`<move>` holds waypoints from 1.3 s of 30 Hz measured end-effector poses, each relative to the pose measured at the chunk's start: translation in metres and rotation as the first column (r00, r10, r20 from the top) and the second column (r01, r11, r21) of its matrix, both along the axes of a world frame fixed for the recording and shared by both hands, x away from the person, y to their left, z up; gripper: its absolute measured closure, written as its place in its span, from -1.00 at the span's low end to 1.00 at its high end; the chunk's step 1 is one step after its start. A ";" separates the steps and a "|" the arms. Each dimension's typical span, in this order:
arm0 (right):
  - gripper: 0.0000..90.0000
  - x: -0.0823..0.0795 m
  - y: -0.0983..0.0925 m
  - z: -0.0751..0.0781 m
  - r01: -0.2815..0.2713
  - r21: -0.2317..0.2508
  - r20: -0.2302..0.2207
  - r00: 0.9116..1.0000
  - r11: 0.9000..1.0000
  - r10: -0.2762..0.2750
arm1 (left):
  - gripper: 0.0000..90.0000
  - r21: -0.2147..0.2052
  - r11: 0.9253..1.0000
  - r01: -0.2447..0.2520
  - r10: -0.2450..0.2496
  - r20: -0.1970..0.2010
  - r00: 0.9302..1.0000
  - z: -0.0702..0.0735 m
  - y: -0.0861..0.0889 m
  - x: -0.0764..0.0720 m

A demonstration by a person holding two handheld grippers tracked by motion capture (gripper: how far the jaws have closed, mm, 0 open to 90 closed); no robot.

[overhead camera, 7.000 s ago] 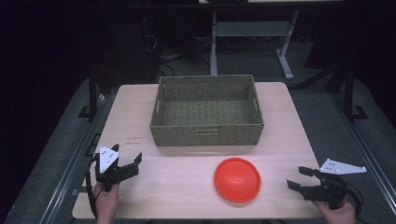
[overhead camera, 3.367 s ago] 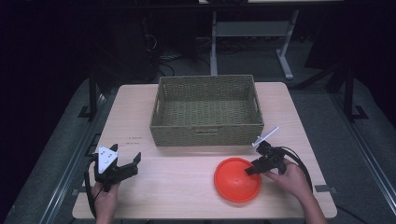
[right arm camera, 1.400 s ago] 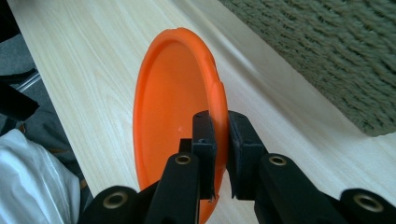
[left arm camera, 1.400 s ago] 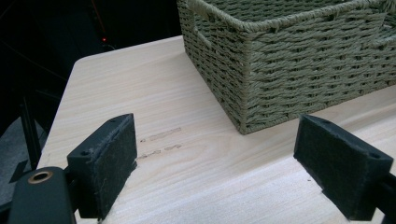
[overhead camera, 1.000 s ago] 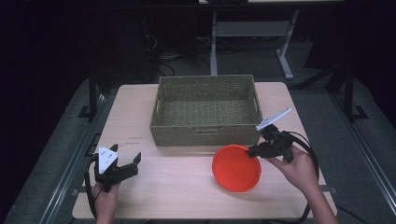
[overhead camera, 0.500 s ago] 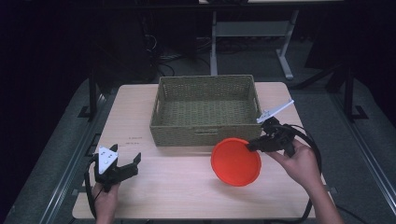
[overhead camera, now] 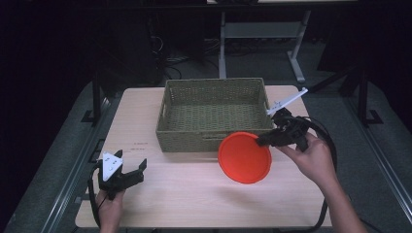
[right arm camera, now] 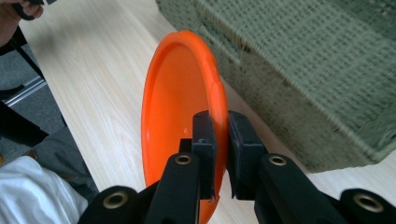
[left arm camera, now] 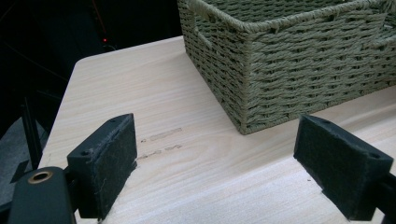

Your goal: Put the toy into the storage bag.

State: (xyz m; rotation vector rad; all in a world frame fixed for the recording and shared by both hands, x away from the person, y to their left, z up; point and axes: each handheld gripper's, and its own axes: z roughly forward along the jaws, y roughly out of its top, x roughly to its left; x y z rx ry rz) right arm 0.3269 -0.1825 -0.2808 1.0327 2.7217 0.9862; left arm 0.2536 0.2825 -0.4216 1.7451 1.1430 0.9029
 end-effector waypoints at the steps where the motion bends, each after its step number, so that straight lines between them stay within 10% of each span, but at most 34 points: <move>1: 0.83 0.001 0.001 0.003 0.004 0.001 0.001 1.000 1.000 -0.004 | -0.72 0.001 1.000 0.000 0.000 0.000 1.000 0.000 0.000 0.000; 39: 0.82 0.056 0.019 0.069 0.059 0.003 0.037 0.998 0.998 -0.059 | -0.72 0.004 1.000 0.004 -0.004 0.001 1.000 0.000 0.000 0.000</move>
